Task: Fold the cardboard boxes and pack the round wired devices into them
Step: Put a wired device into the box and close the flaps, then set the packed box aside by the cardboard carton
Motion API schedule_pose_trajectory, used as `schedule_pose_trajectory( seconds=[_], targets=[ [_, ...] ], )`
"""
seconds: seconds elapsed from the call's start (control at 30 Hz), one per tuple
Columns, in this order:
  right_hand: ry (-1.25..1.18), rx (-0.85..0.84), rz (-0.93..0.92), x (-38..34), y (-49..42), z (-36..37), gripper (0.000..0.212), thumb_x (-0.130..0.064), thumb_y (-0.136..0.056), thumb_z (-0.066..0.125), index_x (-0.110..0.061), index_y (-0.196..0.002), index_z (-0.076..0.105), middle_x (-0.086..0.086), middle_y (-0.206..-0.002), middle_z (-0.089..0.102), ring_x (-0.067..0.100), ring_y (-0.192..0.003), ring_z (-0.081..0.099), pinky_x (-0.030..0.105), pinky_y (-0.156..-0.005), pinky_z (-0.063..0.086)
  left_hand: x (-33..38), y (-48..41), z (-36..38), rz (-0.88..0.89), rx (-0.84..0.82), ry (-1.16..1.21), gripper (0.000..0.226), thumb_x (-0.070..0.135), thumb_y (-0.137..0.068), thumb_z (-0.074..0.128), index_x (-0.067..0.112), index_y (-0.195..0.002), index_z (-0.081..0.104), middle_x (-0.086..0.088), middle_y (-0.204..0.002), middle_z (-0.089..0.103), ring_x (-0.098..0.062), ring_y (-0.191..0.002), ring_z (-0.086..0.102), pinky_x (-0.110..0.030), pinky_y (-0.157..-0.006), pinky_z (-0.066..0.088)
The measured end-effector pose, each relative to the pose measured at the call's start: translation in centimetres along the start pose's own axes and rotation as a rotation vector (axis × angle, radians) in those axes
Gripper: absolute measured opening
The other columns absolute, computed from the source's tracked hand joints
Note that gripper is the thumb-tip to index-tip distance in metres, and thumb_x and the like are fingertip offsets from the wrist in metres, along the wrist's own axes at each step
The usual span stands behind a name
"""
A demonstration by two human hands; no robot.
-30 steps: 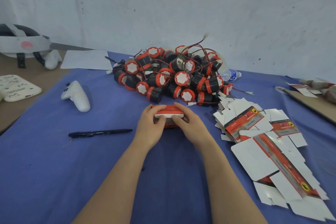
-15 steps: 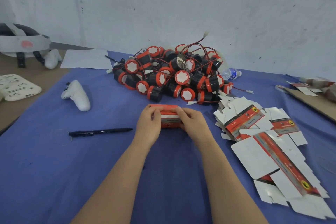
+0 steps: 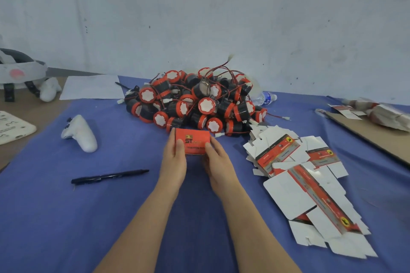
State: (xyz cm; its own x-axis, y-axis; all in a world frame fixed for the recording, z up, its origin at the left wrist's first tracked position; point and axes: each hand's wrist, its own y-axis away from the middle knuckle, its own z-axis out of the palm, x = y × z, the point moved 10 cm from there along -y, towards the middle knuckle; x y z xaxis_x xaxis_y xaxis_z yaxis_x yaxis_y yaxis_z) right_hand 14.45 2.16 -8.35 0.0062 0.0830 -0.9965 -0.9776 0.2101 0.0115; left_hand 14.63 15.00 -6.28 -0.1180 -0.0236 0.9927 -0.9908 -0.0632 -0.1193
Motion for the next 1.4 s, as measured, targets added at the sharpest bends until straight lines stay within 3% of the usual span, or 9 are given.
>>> schedule_pose_trajectory(
  seconds=[0.27,0.4,0.53,0.63,0.73,0.83,1.0,1.2,1.4],
  targets=[
    [-0.028,0.348,-0.29,-10.7,6.8,-12.7,0.019,-0.024,-0.101,0.044,-0.027,-0.119,0.052,-0.006,-0.089,0.066,0.015,-0.079,0.066,0.031,-0.079,0.055,9.1,4.5,11.1,0.121,-0.199,0.281,0.035,0.027,-0.103,0.042,0.038,-0.136,0.043,-0.004,-0.132,0.058,-0.021,-0.114,0.061,-0.039,-0.094,0.053],
    [0.068,0.801,-0.379,-18.3,17.2,-28.7,0.024,-0.028,-0.101,0.044,-0.016,-0.118,0.056,0.011,-0.113,0.066,0.023,-0.099,0.064,0.042,-0.092,0.051,16.4,13.8,27.6,0.049,-0.571,0.443,0.033,0.023,-0.103,0.039,0.024,-0.136,0.046,-0.012,-0.122,0.063,-0.025,-0.098,0.065,-0.033,-0.078,0.053],
    [0.306,1.249,-0.344,-23.2,31.9,-40.8,0.033,-0.022,-0.099,0.045,-0.004,-0.125,0.054,0.011,-0.12,0.062,0.017,-0.105,0.057,0.023,-0.089,0.042,20.7,28.0,41.2,0.034,-0.979,0.296,0.033,0.03,-0.103,0.036,0.027,-0.133,0.048,-0.005,-0.123,0.061,-0.023,-0.105,0.06,-0.034,-0.088,0.047],
    [0.584,1.587,-0.006,-23.0,43.3,-46.8,0.055,-0.028,-0.096,0.047,-0.008,-0.145,0.03,0.015,-0.151,0.033,0.029,-0.143,0.023,0.041,-0.118,0.013,20.7,41.4,46.9,0.037,-1.348,0.048,0.045,0.043,-0.103,0.03,0.019,-0.135,0.052,-0.004,-0.136,0.055,-0.025,-0.126,0.05,-0.036,-0.103,0.039],
    [0.679,1.705,0.074,-22.8,48.3,-47.6,0.06,-0.023,-0.097,0.043,-0.013,-0.151,0.02,0.01,-0.16,0.009,0.028,-0.148,-0.003,0.043,-0.118,-0.001,20.2,49.1,47.8,-0.134,-1.591,0.158,0.048,0.048,-0.102,0.03,0.019,-0.126,0.06,-0.003,-0.133,0.059,-0.018,-0.121,0.055,-0.035,-0.105,0.042],
    [0.648,1.602,-0.218,-23.4,46.1,-45.7,0.047,-0.014,-0.097,0.042,-0.011,-0.144,0.035,0.007,-0.151,0.036,0.02,-0.141,0.026,0.031,-0.116,0.016,20.0,46.7,46.8,-0.197,-1.482,0.226,0.046,0.047,-0.101,0.034,0.017,-0.121,0.062,-0.007,-0.124,0.064,-0.016,-0.105,0.064,-0.023,-0.082,0.051],
    [0.455,1.162,-0.384,-20.9,33.9,-38.7,0.024,-0.015,-0.096,0.048,-0.016,-0.116,0.061,-0.013,-0.095,0.062,-0.003,-0.084,0.057,0.015,-0.075,0.042,19.0,31.2,40.2,-0.054,-0.864,0.305,0.022,0.025,-0.096,0.045,0.013,-0.096,0.064,-0.003,-0.092,0.069,-0.012,-0.083,0.066,-0.027,-0.077,0.051],
    [0.758,0.633,-0.008,-11.5,18.4,-28.3,0.012,-0.017,-0.092,0.046,-0.017,-0.081,0.05,0.003,-0.08,0.051,0.025,-0.084,0.043,0.027,-0.068,0.032,10.6,14.7,25.8,0.021,-0.245,-0.201,0.039,0.024,-0.094,0.048,0.009,-0.131,0.05,-0.013,-0.147,0.035,-0.032,-0.131,0.04,-0.044,-0.108,0.034],
    [1.015,0.461,0.375,-3.9,13.3,-24.6,0.059,-0.045,-0.084,0.062,-0.012,-0.13,0.044,0.017,-0.14,0.04,0.034,-0.13,0.037,0.042,-0.109,0.033,2.6,11.1,18.4,-0.204,-0.1,-0.257,0.057,0.025,-0.095,0.048,0.004,-0.145,0.031,-0.007,-0.16,0.006,-0.033,-0.136,0.032,-0.043,-0.108,0.034]
  ],
)
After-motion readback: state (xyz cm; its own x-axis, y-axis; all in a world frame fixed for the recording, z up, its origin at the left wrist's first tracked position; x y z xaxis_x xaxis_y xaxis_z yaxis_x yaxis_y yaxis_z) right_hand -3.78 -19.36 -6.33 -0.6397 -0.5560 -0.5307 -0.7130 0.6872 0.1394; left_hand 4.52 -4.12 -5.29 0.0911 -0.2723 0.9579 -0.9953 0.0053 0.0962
